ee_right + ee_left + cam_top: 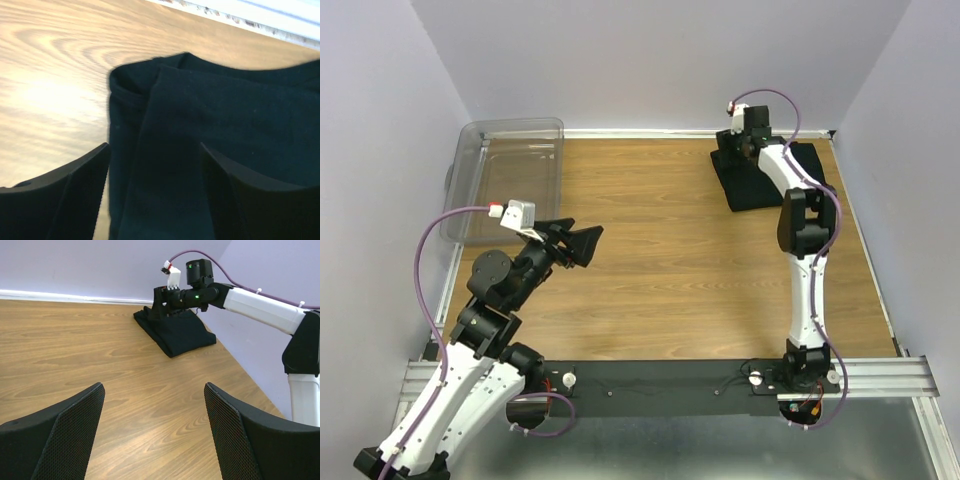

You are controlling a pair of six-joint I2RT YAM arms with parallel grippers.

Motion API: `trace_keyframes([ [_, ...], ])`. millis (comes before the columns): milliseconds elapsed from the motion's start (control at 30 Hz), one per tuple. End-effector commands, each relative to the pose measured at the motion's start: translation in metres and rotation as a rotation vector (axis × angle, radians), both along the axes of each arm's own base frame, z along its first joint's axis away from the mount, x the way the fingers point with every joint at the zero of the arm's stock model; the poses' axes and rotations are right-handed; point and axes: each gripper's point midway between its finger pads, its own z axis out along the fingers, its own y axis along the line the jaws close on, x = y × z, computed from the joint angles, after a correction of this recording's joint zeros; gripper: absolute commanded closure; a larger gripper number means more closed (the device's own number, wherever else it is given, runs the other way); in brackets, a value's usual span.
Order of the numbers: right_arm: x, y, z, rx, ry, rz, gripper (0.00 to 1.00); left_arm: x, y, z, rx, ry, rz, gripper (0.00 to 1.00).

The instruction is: Fold and stack the t-shirts

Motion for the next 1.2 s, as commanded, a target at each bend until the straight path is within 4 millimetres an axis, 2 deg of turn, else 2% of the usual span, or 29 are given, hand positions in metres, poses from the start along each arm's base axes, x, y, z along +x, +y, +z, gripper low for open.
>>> trace_keyframes([
  [0, 0.009, -0.006, -0.018, -0.108, 0.001, -0.106, 0.26, -0.002, 0.001, -0.019, 0.005, 0.051, 0.0, 0.12],
  [67, 0.011, -0.01, -0.025, -0.147, 0.003, -0.119, 0.32, -0.001, 0.001, -0.021, 0.006, 0.056, 0.0, 0.12],
  [167, 0.008, -0.014, -0.036, -0.187, 0.019, -0.119, 0.53, -0.001, 0.0, -0.024, 0.009, 0.059, -0.003, 0.11],
  [233, 0.006, -0.016, -0.037, -0.21, 0.02, -0.123, 0.63, -0.001, -0.001, -0.024, 0.01, 0.059, -0.006, 0.12],
  [300, 0.005, -0.017, -0.025, -0.221, -0.004, -0.122, 0.79, 0.0, -0.002, -0.025, 0.011, 0.061, -0.012, 0.11],
  [333, 0.005, -0.017, -0.019, -0.22, -0.018, -0.121, 0.83, 0.0, -0.003, -0.026, 0.013, 0.065, -0.015, 0.11],
  [367, 0.005, -0.016, -0.005, -0.215, -0.042, -0.119, 0.87, 0.001, -0.003, -0.026, 0.014, 0.064, -0.014, 0.11],
  [400, 0.007, -0.016, 0.003, -0.212, -0.063, -0.122, 0.95, 0.001, -0.004, -0.028, 0.015, 0.065, -0.018, 0.12],
  [433, 0.004, -0.015, 0.003, -0.22, -0.061, -0.117, 0.98, 0.001, -0.005, -0.027, 0.015, 0.065, -0.023, 0.12],
  [467, 0.003, -0.015, 0.012, -0.215, -0.08, -0.119, 0.99, 0.001, -0.005, -0.028, 0.016, 0.066, -0.024, 0.11],
  [600, -0.001, -0.011, 0.066, -0.167, -0.189, -0.119, 0.99, 0.001, -0.007, -0.029, 0.014, 0.064, -0.032, 0.11],
  [633, -0.003, -0.01, 0.072, -0.161, -0.201, -0.117, 0.99, 0.001, -0.007, -0.029, 0.013, 0.065, -0.032, 0.12],
  [667, -0.007, -0.008, 0.07, -0.15, -0.203, -0.106, 1.0, 0.0, -0.007, -0.03, 0.012, 0.067, -0.035, 0.12],
  [700, -0.011, -0.007, 0.086, -0.141, -0.231, -0.103, 0.99, 0.0, -0.007, -0.03, 0.012, 0.067, -0.039, 0.12],
  [733, -0.013, -0.002, 0.089, -0.131, -0.24, -0.086, 1.0, -0.001, -0.008, -0.031, 0.01, 0.069, -0.04, 0.12],
  [767, -0.019, 0.0, 0.081, -0.127, -0.223, -0.073, 0.99, -0.001, -0.008, -0.032, 0.009, 0.071, -0.042, 0.11],
  [833, -0.026, 0.012, 0.08, -0.093, -0.22, -0.021, 0.99, -0.002, -0.009, -0.034, 0.006, 0.071, -0.051, 0.12],
  [1000, -0.053, 0.044, 0.022, -0.131, -0.108, 0.113, 0.99, -0.002, -0.013, -0.041, 0.0, 0.085, -0.067, 0.12],
  [1167, -0.068, 0.068, -0.035, -0.158, -0.013, 0.205, 0.99, 0.0, -0.015, -0.055, 0.01, 0.111, -0.07, 0.11],
])
